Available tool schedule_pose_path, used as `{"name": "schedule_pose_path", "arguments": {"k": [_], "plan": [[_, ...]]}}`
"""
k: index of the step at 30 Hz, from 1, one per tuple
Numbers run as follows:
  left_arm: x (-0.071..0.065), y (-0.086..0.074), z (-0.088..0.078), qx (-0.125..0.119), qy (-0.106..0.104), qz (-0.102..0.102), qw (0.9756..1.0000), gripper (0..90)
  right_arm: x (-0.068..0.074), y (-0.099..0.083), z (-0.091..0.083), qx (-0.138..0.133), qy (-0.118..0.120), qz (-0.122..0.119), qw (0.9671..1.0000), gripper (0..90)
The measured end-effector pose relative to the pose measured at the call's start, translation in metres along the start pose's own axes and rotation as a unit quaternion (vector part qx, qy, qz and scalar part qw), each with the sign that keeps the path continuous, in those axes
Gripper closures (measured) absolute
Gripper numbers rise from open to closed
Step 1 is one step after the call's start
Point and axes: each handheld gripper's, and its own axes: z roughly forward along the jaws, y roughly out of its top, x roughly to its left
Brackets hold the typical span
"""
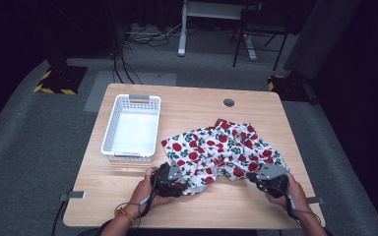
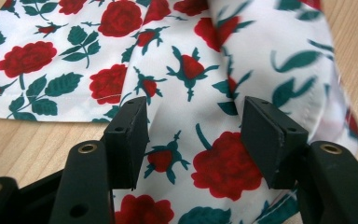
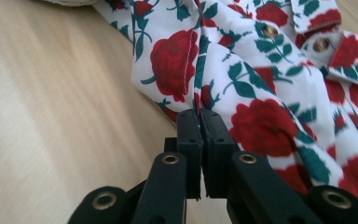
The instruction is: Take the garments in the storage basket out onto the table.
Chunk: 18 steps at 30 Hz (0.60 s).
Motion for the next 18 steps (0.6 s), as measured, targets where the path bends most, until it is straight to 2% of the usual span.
{"name": "schedule_pose_path", "arguments": {"k": [5, 9, 13, 15, 16, 18], "plan": [[-0.001, 0.0, 0.0, 0.0, 0.004, -0.004, 1.0, 40.8, 0.01, -0.024, -0.028, -0.008, -0.001, 0.021, 0.9998, 87.6], [-0.004, 0.002, 0.001, 0.0, 0.01, -0.007, 0.9999, 39.3, 0.016, -0.043, -0.038, 0.003, -0.005, 0.046, 0.9989, 87.6], [-0.01, 0.007, 0.003, 0.009, 0.022, 0.001, 0.9997, 39.0, 0.016, -0.061, -0.052, 0.01, -0.011, 0.08, 0.9967, 87.5], [-0.013, 0.013, 0.003, 0.02, 0.025, 0.014, 0.9994, 36.8, 0.013, -0.067, -0.061, 0.011, -0.004, 0.097, 0.9952, 86.8], [-0.014, 0.018, 0.001, 0.018, 0.029, 0.021, 0.9992, 36.6, 0.013, -0.068, -0.064, 0.016, -0.002, 0.096, 0.9952, 86.5], [-0.016, 0.033, -0.002, -0.004, 0.02, 0.028, 0.9994, 36.5, 0.012, -0.069, -0.074, 0.024, -0.01, 0.098, 0.9949, 84.8]]}}
